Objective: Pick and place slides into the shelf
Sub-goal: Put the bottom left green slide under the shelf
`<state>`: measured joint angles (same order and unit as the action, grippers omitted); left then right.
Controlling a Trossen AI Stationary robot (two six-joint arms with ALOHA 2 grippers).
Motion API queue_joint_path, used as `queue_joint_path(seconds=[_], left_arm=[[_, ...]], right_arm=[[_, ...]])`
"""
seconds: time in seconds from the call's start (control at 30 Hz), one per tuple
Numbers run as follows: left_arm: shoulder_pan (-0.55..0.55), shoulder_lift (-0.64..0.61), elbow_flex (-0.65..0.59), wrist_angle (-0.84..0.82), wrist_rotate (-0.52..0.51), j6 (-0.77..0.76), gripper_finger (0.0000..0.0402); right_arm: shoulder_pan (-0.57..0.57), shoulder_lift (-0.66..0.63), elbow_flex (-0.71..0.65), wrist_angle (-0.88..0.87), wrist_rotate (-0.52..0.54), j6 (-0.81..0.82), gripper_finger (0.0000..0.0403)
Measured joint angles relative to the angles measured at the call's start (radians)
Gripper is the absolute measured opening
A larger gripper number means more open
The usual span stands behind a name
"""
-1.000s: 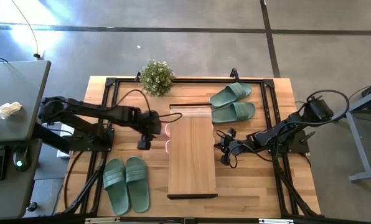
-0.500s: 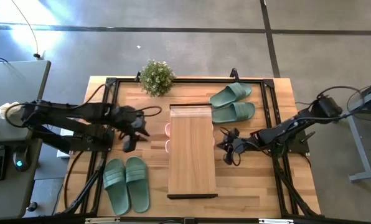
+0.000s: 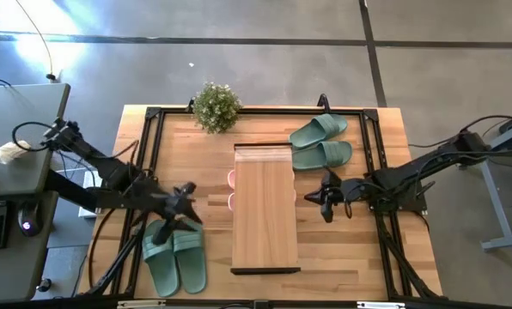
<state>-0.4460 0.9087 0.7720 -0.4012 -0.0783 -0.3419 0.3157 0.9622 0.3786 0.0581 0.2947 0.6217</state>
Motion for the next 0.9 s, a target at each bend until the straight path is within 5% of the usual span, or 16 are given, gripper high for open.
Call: queue_joint_path(seconds=[0.17, 0.63, 0.9], left_arm=[[-0.112, 0.084, 0.019, 0.020, -0.059, -0.085, 0.0111], [-0.290, 0.488, 0.406, -0.743, -0.210, -0.351, 0.0110], [-0.409, 0.637, 0.439, -0.837, -0.311, -0.565, 0.0110]], right_arm=[[0.000, -0.053, 0.000, -0.030, 0.000, 0.003, 0.0000], [-0.002, -0.061, 0.000, -0.043, -0.004, 0.010, 0.0000], [-0.002, -0.061, 0.000, -0.060, -0.017, 0.010, 0.0000]])
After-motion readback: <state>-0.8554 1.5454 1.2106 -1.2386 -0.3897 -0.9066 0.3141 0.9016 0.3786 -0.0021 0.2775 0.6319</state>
